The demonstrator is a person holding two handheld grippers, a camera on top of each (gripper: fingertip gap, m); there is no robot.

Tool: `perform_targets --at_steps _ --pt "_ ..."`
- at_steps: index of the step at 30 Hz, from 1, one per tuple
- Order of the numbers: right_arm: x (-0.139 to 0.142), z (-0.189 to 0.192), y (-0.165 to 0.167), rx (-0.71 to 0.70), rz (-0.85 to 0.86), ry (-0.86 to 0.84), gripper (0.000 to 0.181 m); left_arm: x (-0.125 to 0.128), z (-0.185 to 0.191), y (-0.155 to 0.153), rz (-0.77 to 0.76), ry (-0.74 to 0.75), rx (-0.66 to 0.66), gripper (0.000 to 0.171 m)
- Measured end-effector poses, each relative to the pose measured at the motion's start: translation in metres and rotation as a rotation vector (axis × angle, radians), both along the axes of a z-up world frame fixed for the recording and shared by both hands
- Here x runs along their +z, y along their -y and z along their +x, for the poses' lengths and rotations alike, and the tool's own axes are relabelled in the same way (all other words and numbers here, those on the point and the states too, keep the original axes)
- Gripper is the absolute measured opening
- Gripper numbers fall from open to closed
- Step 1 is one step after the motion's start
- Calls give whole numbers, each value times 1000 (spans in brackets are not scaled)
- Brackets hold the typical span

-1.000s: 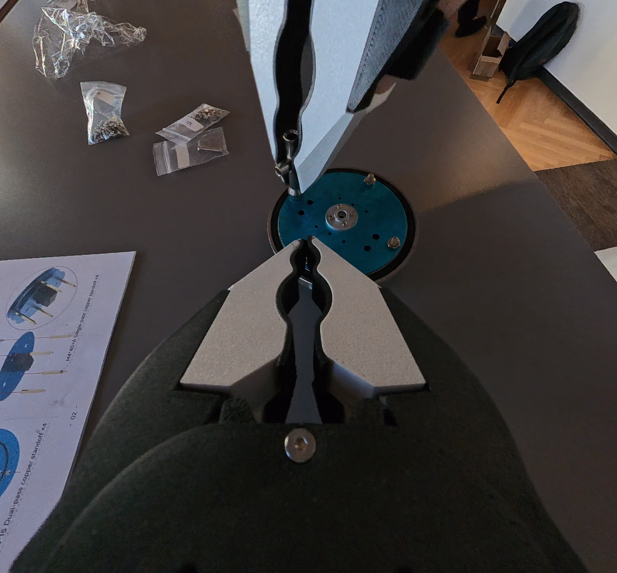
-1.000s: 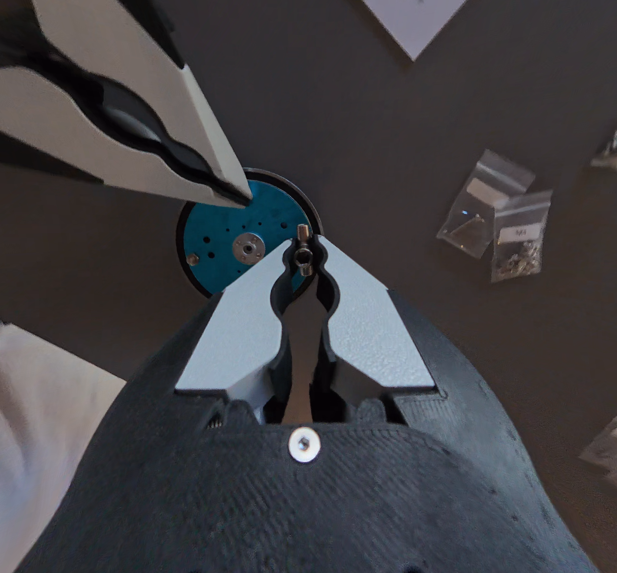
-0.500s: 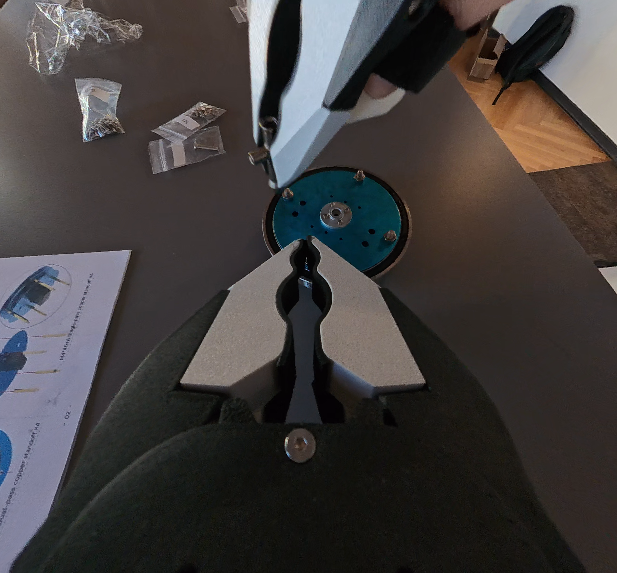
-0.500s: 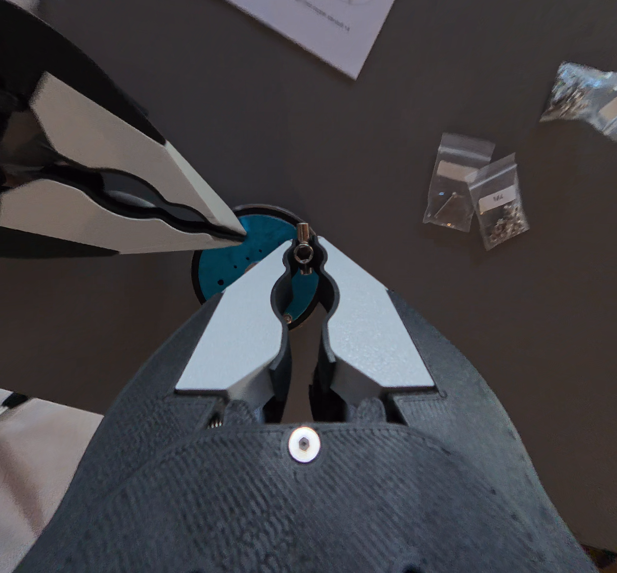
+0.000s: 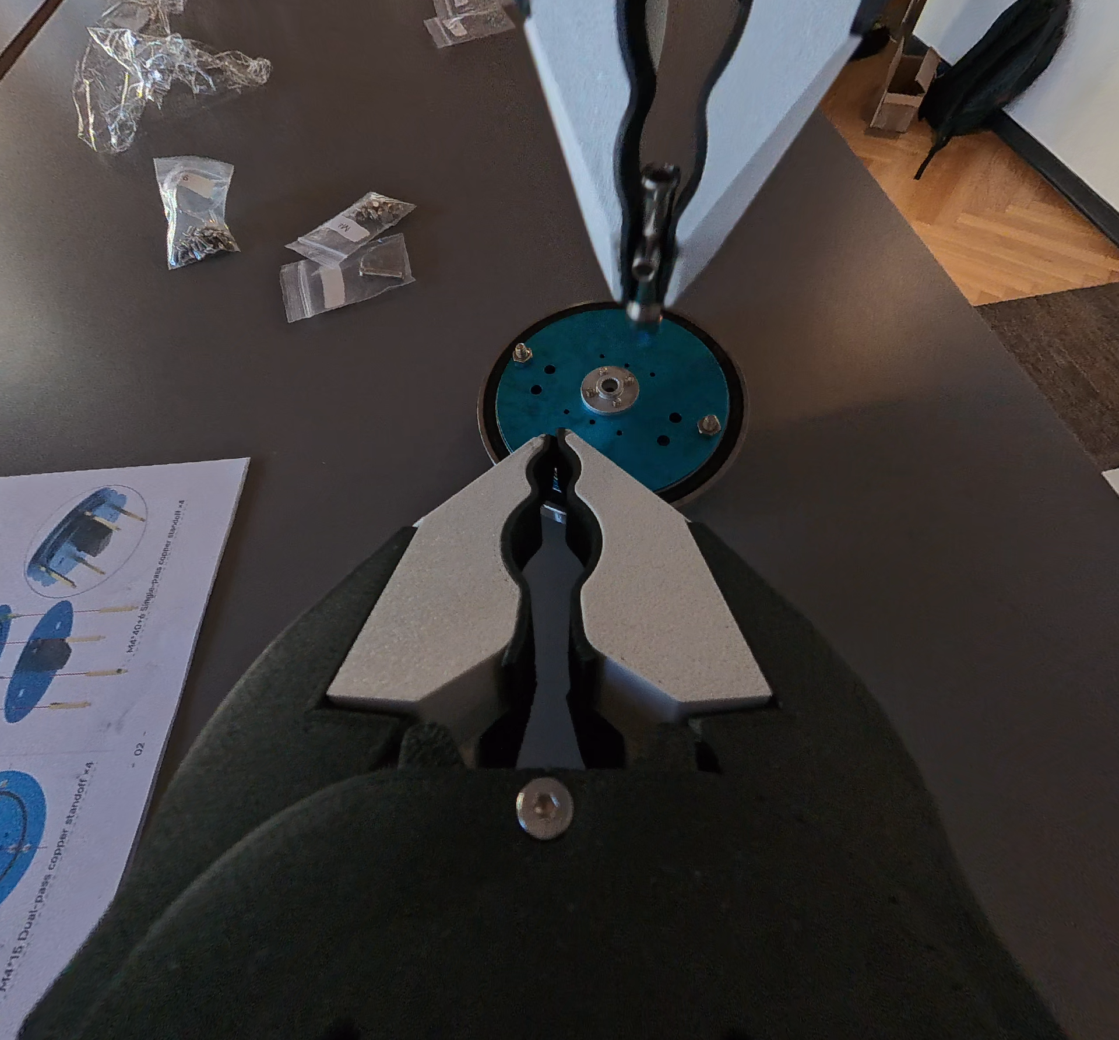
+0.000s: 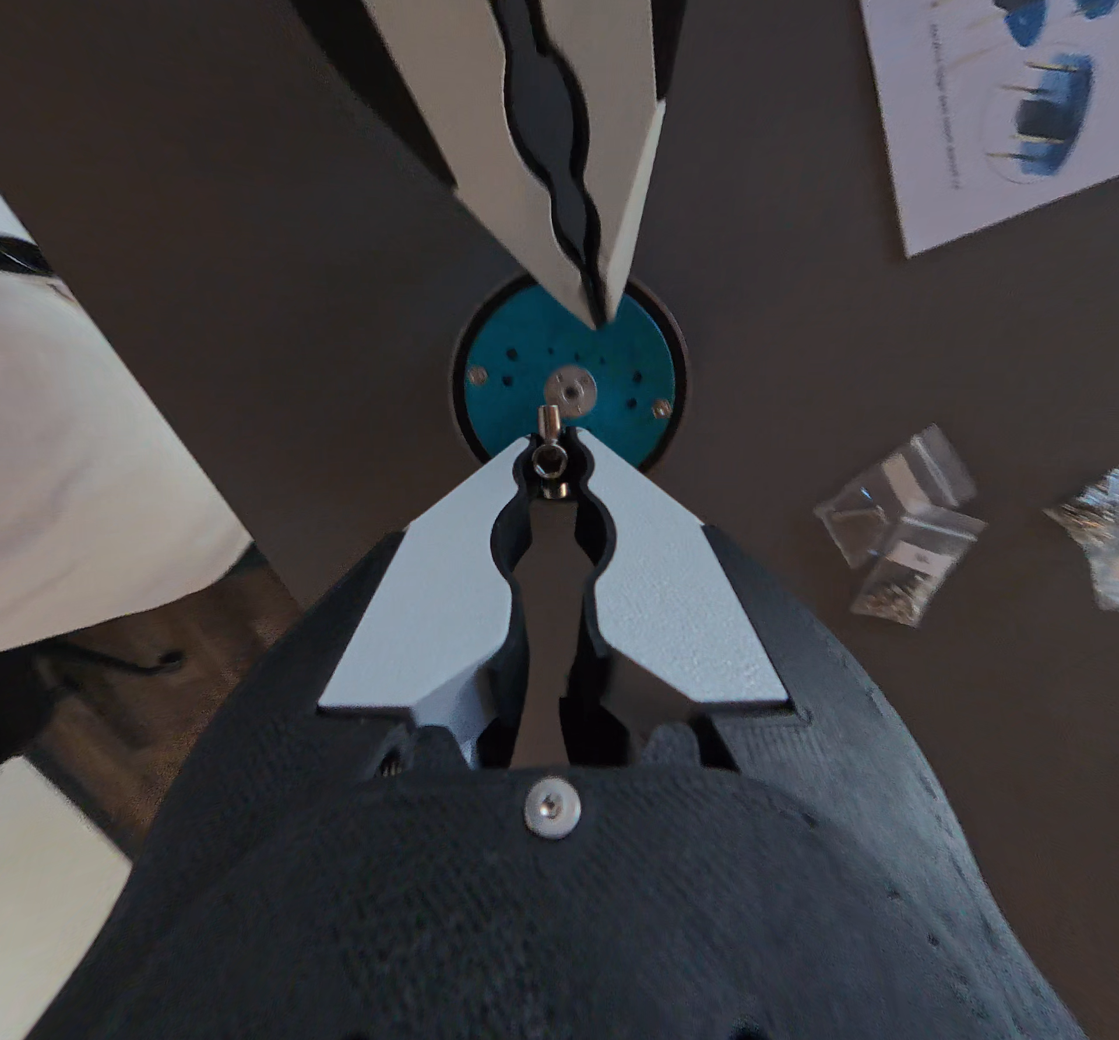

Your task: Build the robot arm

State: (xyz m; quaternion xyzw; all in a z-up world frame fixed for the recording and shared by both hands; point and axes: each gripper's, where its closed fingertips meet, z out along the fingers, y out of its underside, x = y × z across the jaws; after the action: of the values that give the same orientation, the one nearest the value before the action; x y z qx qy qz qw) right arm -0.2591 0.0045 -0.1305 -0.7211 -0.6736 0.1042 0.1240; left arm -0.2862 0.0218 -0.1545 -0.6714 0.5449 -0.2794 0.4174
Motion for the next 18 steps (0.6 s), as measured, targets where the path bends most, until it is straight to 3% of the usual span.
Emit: perform_targets --at_steps 4,18 --pt "-10 23 -1 46 50 31 7 0 0 0 1 -1 0 0" --pt "-23 20 3 141 60 80 7 0 0 1 6 -4 -3 0"
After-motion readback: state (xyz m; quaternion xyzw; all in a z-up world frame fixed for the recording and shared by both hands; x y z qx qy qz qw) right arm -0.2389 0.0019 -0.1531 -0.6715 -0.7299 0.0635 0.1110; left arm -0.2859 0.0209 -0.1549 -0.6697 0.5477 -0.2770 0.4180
